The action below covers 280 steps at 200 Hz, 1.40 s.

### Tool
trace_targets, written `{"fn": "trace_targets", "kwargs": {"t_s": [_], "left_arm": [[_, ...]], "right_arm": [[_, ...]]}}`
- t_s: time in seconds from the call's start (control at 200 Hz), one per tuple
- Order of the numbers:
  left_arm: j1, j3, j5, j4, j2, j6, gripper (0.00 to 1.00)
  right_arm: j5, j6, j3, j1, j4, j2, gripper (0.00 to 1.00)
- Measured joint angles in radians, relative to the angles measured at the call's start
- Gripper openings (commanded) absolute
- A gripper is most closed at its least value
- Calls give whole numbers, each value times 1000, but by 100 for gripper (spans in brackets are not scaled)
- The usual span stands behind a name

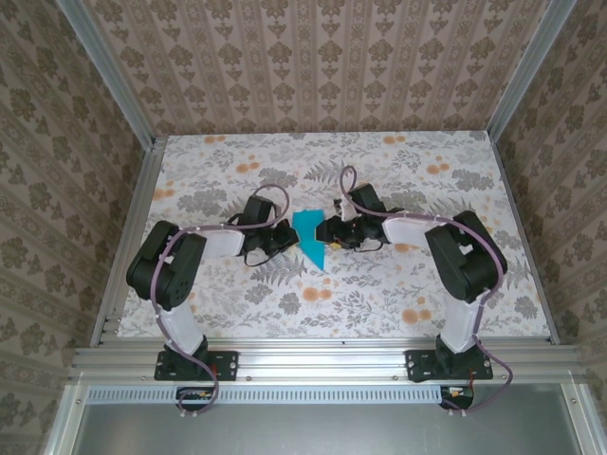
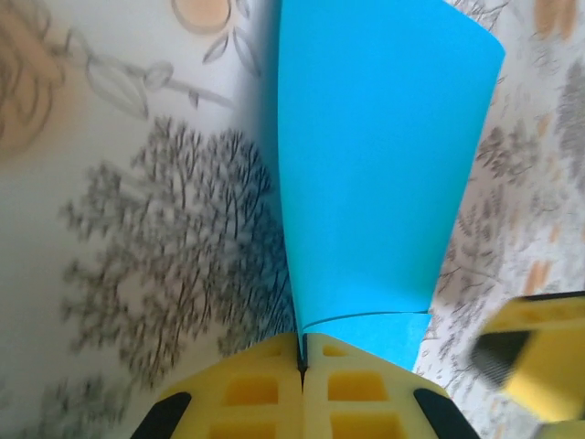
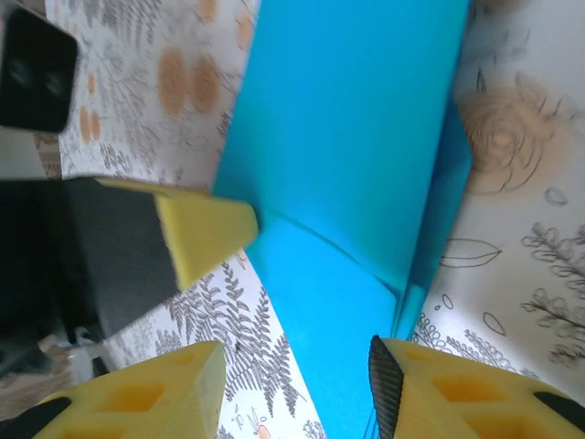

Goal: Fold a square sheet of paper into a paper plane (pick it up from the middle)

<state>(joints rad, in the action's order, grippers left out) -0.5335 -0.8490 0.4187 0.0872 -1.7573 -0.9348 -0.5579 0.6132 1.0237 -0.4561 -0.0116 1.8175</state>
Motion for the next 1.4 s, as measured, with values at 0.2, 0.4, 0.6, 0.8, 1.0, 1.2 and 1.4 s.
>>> {"fn": "trace_targets", "kwargs": {"t_s": [0.2, 0.4, 0.6, 0.8, 1.0, 1.2, 1.4], "left_arm": [[-90, -49, -152, -156, 113, -12, 4], [-132, -61, -232, -225, 136, -62, 3], [-133, -61, -267, -254, 136, -118, 3], [-133, -61, -267, -268, 136, -155, 2], [-133, -61, -266, -270, 136, -174, 2], [-130, -61, -259, -277, 136, -185, 2], [-126, -61, -257, -278, 136, -192, 2]], "right_arm": [[271, -195, -57, -105, -22, -171, 52], [418, -351, -208, -226, 71, -234, 53], [485, -451, -324, -286, 221, -222, 52], [537, -525, -332, -344, 358, -164, 51], [559, -578, -333, -361, 462, -108, 51], [581, -627, -343, -386, 539, -61, 51], [605, -641, -347, -388, 599, -7, 41]]}}
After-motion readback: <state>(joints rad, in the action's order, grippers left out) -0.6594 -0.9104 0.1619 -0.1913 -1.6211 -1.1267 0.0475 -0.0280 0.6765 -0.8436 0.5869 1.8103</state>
